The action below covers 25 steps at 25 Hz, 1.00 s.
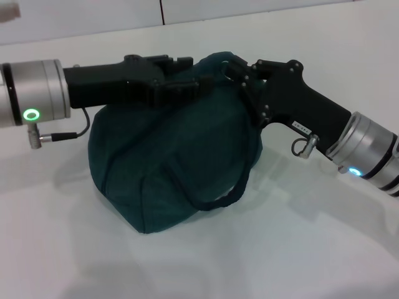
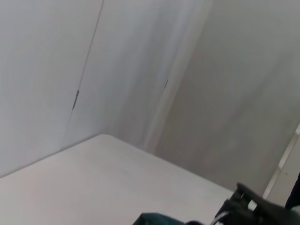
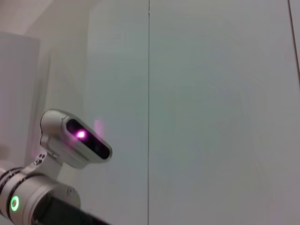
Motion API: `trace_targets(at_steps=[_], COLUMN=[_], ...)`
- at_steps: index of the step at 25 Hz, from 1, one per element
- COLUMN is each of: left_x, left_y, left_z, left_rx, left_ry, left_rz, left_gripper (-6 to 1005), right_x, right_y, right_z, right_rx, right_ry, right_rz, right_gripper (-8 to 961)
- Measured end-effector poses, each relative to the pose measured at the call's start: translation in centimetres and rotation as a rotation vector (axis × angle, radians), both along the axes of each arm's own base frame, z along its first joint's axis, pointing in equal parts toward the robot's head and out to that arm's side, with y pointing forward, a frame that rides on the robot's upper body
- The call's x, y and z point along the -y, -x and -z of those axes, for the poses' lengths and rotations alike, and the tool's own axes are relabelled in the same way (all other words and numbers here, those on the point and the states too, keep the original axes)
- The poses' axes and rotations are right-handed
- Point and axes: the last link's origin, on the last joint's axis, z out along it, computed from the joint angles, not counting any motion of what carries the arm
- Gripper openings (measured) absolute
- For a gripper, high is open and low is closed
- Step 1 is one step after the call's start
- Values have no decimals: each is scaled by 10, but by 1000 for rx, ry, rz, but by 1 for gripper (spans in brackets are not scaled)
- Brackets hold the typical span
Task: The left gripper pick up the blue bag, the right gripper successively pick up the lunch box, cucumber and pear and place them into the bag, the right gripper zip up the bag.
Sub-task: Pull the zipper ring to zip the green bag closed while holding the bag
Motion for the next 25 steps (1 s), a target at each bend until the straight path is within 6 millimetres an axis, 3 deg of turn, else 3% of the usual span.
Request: trace_targets(at_steps=[8, 13, 25], left_x=[3, 6, 7], left_y=[7, 13, 21], left_z=[4, 4, 2], left_rx=[-44, -57, -40], left_ry=[-6, -45, -111], left_rz=[27, 78, 108], left_gripper=[607, 429, 368], right_x=[2, 2, 4], right_y=[-2, -4, -17], right_z=[-3, -3, -12], right_rx=[-12, -13, -54], right_ry=[-10, -13, -56], right_rz=[3, 9, 87], right_gripper=[18, 18, 18])
